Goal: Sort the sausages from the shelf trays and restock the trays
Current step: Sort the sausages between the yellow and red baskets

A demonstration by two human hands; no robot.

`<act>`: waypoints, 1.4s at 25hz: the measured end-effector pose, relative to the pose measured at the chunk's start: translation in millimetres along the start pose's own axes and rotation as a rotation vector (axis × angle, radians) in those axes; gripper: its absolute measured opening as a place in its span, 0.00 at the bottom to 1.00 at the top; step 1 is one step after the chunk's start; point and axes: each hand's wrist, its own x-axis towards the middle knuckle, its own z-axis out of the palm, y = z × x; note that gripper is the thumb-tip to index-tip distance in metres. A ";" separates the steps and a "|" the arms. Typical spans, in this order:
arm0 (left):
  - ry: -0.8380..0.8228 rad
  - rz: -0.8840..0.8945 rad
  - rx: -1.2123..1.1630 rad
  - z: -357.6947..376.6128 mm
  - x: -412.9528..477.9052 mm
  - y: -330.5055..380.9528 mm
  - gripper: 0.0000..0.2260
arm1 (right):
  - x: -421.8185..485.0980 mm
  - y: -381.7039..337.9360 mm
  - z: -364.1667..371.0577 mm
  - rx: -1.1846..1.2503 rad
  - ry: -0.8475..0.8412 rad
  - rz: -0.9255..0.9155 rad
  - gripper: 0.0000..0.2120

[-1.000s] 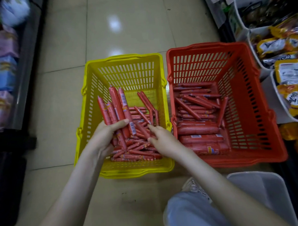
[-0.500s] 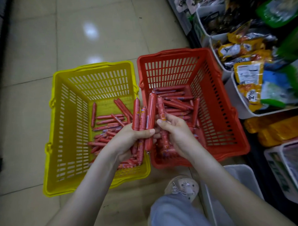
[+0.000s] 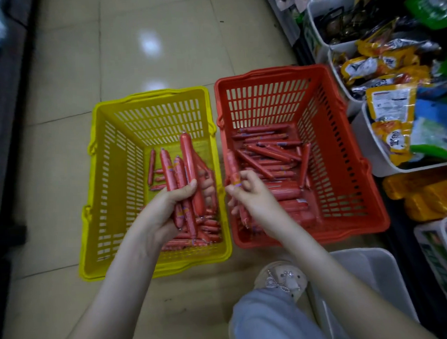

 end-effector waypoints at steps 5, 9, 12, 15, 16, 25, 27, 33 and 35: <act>0.034 0.029 0.063 -42.2 -27.3 26.4 0.23 | 6.0 26.2 55.8 -0.815 -0.349 -0.177 0.25; -0.017 -0.045 0.188 -35.3 -24.0 21.2 0.17 | 4.2 -0.9 58.6 -0.057 -0.248 0.000 0.13; -0.113 -0.115 0.330 -21.5 -16.2 12.9 0.15 | 2.0 -17.0 50.2 0.320 -0.264 0.085 0.09; -0.140 -0.122 0.353 -12.6 -5.6 9.5 0.12 | 1.0 -19.2 33.7 0.424 -0.197 0.115 0.04; -0.106 -0.121 0.345 -13.5 -1.1 9.0 0.09 | 1.8 -17.6 26.7 0.488 -0.155 0.123 0.04; -0.021 -0.094 0.051 -7.8 18.9 9.4 0.08 | 40.2 -19.7 -53.9 -0.850 0.326 -0.208 0.21; -0.143 -0.076 0.016 1.8 17.8 3.9 0.14 | 48.5 -27.7 -62.7 -1.056 0.323 -0.194 0.25; -0.306 -0.048 0.174 19.1 19.5 -12.6 0.14 | 14.3 -35.3 -6.9 -0.112 -0.175 -0.006 0.07; -0.306 -0.054 0.242 17.8 19.1 -14.8 0.14 | 8.3 -26.4 -0.1 0.073 -0.219 0.074 0.07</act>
